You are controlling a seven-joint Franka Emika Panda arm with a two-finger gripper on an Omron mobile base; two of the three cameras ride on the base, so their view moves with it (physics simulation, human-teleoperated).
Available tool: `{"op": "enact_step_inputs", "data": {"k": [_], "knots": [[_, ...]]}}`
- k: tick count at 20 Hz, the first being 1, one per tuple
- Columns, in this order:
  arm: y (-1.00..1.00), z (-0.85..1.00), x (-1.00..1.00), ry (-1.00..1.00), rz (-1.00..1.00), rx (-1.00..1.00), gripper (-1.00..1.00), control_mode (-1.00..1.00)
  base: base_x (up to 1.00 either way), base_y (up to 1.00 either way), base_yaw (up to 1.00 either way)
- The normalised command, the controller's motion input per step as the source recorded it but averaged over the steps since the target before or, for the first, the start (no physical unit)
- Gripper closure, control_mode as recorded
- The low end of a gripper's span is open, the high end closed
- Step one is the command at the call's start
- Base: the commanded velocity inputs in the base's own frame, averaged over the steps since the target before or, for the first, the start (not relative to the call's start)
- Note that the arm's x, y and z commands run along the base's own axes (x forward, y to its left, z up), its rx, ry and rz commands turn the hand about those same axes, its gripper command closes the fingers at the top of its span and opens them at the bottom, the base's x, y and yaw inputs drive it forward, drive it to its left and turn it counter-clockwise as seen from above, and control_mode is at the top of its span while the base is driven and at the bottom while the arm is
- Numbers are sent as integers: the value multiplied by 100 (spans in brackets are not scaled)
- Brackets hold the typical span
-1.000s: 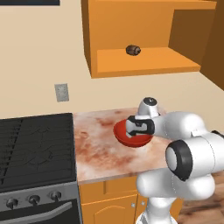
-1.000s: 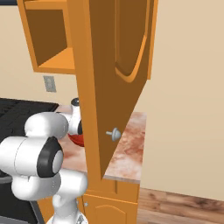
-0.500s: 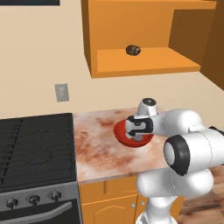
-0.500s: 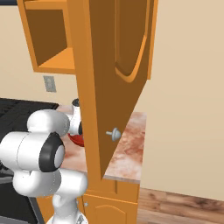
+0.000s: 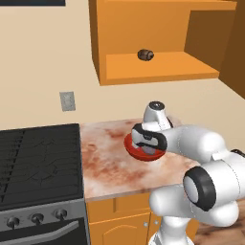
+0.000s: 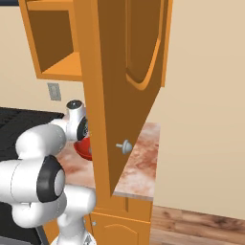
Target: Pick the eggplant from the cabinet and place it in the bowl. Then pick the bowl and place it in the sink. Then turn on the sink facuet.
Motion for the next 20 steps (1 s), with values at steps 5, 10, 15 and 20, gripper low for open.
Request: {"op": "enact_step_inputs", "data": {"k": [5, 10, 15, 20], "knots": [[82, 8, -13, 1, 4, -12, -100, -100, 0, 0, 0], [39, -13, -1, 12, 0, -10, -100, -100, 0, 0, 0], [3, -35, 12, 20, 0, -9, -100, -100, 0, 0, 0], [0, -43, 9, 17, 2, -9, -100, -100, 0, 0, 0]]}}
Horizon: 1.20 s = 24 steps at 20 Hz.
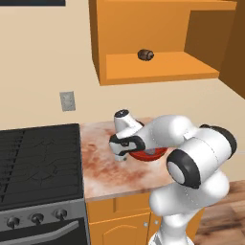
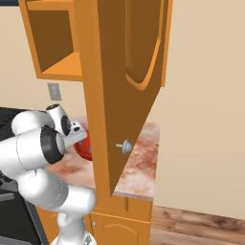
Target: Pick the eggplant from the cabinet and place it in the bowl. Then pick the bowl and place it in the sink. Then turn on the sink facuet.
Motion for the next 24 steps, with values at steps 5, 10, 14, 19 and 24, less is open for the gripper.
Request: {"op": "enact_step_inputs", "data": {"k": [5, 10, 14, 19, 24], "knots": [[0, -33, 6, 13, 2, -6, -100, -100, 0, 0, 0], [-6, -24, 13, 10, 1, -3, -100, -100, 0, 0, 0], [-20, -18, 21, 5, 0, -1, -100, -100, 0, 0, 0], [-27, -20, 24, 3, 0, 0, -100, -100, 0, 0, 0], [-26, -24, 4, 1, 0, 0, 100, -100, 0, 0, 0]]}}
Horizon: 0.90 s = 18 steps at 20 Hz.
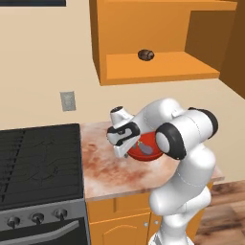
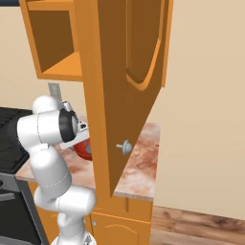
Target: Pick the eggplant from the cabinet and place it in the bowl. Then pick the bowl and place it in the sink. Then turn on the sink facuet.
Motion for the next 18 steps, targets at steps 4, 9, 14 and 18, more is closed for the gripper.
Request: {"op": "enact_step_inputs", "data": {"k": [4, 9, 14, 18], "knots": [[-22, -21, 0, 0, 0, 0, 100, -100, 0, 0, 0], [-21, -23, -2, 0, 0, 0, 100, -100, 0, 0, 0], [-34, -18, -17, -3, 0, 0, 100, -100, 0, 0, 0], [-33, 2, -23, -2, 1, 0, 100, -100, 0, 0, 0]]}}
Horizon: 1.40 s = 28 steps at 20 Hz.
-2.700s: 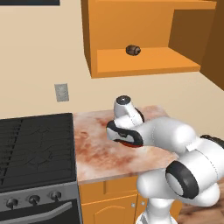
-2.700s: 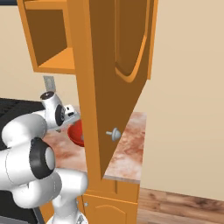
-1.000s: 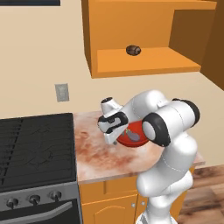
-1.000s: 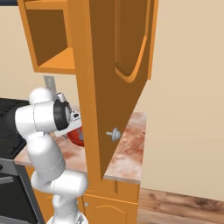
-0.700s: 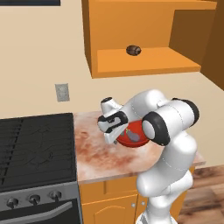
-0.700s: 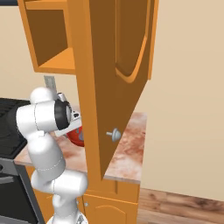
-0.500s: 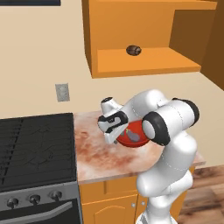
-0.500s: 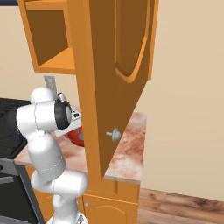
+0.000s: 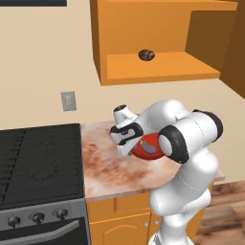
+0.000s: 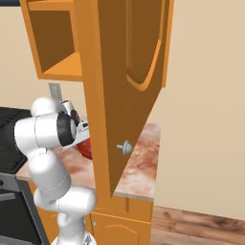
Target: Pick the eggplant from the cabinet and place it in the bowl. Then pick the bowl and place it in the sink. Then turn on the sink facuet.
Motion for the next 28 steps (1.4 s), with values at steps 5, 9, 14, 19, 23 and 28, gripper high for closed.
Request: {"op": "enact_step_inputs", "data": {"k": [5, 9, 14, 19, 23, 28], "knots": [[-40, 16, -25, 0, 20, -2, 100, -100, 0, 0, 0], [-27, 41, -29, 0, 17, -8, 100, -100, 0, 0, 0], [-8, 75, -42, 0, 16, -13, 100, -100, 0, 0, 0], [0, 99, -50, 0, 13, -3, 100, -100, 0, 0, 0], [0, 100, -71, 0, 14, 2, 100, -100, 0, 0, 0], [-1, 100, -89, 0, 18, 9, 100, -100, 0, 0, 0]]}}
